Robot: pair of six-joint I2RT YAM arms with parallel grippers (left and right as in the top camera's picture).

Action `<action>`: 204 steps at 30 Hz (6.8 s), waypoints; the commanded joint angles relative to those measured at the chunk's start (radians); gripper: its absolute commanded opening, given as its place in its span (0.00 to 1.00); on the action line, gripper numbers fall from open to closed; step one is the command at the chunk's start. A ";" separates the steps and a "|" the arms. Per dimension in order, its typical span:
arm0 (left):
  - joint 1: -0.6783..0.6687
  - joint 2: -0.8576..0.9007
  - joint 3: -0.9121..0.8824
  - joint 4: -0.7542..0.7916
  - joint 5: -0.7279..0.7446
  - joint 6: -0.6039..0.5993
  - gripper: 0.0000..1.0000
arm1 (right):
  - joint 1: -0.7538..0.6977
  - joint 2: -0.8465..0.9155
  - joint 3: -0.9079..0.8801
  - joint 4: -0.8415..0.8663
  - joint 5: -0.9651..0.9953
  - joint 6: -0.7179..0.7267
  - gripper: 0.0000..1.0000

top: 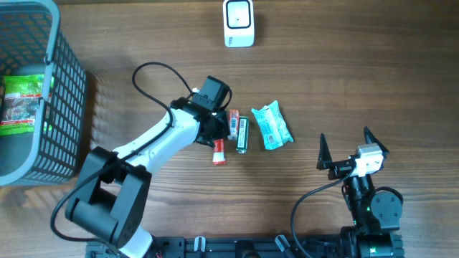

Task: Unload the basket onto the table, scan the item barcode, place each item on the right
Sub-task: 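Place the red stick on the table left of the other items, then reach into the basket and grasp the green snack bag, then carry the green snack bag to table center and release it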

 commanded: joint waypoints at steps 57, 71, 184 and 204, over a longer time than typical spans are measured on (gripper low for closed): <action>1.191 0.510 0.860 -0.354 -0.142 -0.092 1.00 | 0.001 -0.003 -0.001 0.005 -0.002 0.001 1.00; 1.181 0.550 0.675 -0.214 -0.145 -0.118 0.88 | 0.001 -0.003 -0.001 0.005 -0.002 0.001 1.00; 0.188 -0.003 -0.089 0.129 -0.177 -0.100 0.04 | 0.001 -0.003 -0.001 0.005 -0.002 0.001 1.00; 0.237 -0.367 -0.075 -0.063 -0.029 -0.088 0.47 | 0.001 -0.003 -0.001 0.005 -0.002 0.001 1.00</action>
